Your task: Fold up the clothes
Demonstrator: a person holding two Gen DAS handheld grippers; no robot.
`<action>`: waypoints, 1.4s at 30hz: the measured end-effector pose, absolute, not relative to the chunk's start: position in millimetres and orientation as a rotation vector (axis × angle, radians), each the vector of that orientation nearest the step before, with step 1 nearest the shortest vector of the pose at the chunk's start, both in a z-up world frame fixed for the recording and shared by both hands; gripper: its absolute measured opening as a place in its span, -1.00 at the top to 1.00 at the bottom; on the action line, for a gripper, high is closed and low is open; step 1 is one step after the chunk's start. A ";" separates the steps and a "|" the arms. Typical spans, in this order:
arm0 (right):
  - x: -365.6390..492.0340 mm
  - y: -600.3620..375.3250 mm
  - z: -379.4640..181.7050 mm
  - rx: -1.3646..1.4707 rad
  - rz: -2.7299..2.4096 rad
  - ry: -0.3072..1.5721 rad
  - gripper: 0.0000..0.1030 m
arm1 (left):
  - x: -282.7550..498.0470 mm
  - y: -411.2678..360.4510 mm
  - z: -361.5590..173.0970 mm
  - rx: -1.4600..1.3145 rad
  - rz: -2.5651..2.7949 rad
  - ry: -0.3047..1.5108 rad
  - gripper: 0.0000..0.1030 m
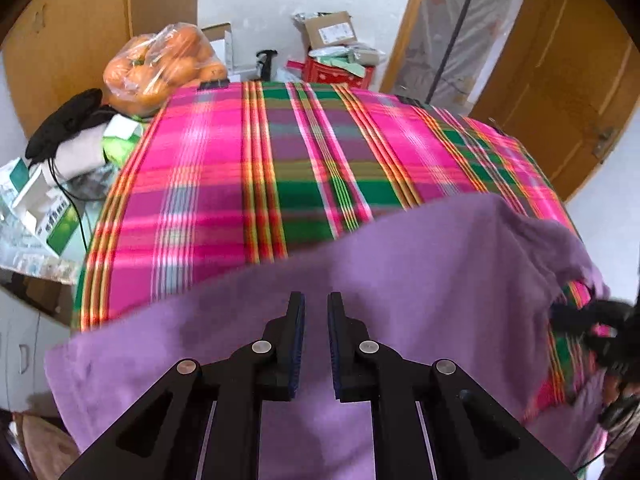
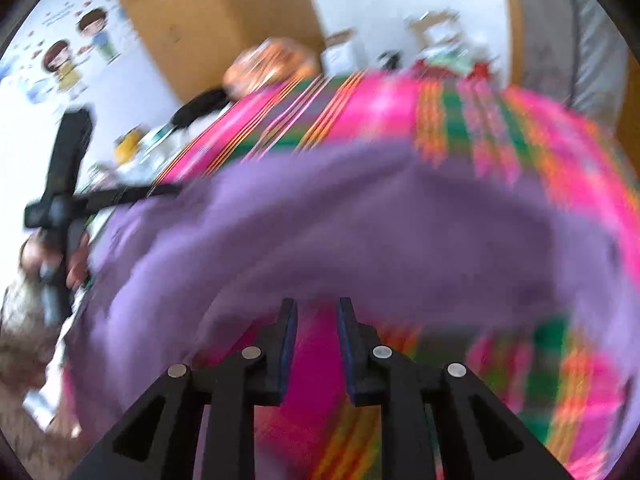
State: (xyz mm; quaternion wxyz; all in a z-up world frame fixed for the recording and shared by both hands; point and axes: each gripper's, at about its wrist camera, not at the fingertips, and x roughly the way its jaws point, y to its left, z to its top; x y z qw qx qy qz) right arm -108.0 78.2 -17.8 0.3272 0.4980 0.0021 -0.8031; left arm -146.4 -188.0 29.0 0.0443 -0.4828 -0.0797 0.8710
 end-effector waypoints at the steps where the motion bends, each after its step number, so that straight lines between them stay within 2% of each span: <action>1: -100.8 73.5 -23.0 1.320 -2.068 0.008 0.60 | -139.7 -187.2 28.8 -1.480 2.650 -0.251 0.77; 2: -92.5 67.6 -27.5 1.326 -2.040 0.017 0.59 | -132.9 -186.4 28.6 -1.485 2.637 -0.258 0.77; 4: -75.4 54.3 -28.5 1.281 -2.013 0.055 0.40 | -118.0 -184.7 27.4 -1.494 2.623 -0.266 0.77; 12: -65.5 15.3 -25.4 1.228 -1.962 0.114 0.24 | -72.5 -184.6 23.1 -1.522 2.606 -0.324 0.77; 17: -59.7 0.0 -28.7 1.215 -1.924 0.081 0.23 | -63.8 -190.8 16.5 -1.558 2.612 -0.369 0.77; 18: -60.0 -2.3 -28.1 1.218 -1.934 0.082 0.28 | -64.3 -191.6 14.0 -1.573 2.605 -0.378 0.77; 19: -59.8 -3.5 -28.0 1.221 -1.942 0.085 0.42 | -64.5 -192.5 12.2 -1.581 2.604 -0.388 0.77; 20: -58.7 -2.7 -27.9 1.222 -1.941 0.078 0.86 | -64.4 -193.5 10.9 -1.586 2.607 -0.399 0.77; 28: -21.3 17.7 2.8 1.053 -1.862 -0.037 0.89 | -66.6 -207.7 5.2 -1.613 2.618 -0.477 0.77; 34: -1.2 7.7 -18.3 1.116 -1.826 -0.021 0.89 | -67.8 -204.5 6.0 -1.625 2.636 -0.472 0.77; 39: 2.9 4.5 -16.8 1.092 -1.847 -0.061 0.85 | -61.0 -181.2 21.2 -1.574 2.620 -0.398 0.77; 42: 1.4 6.1 -18.9 1.113 -1.863 -0.075 0.83 | -57.8 -154.3 28.9 -1.518 2.591 -0.288 0.75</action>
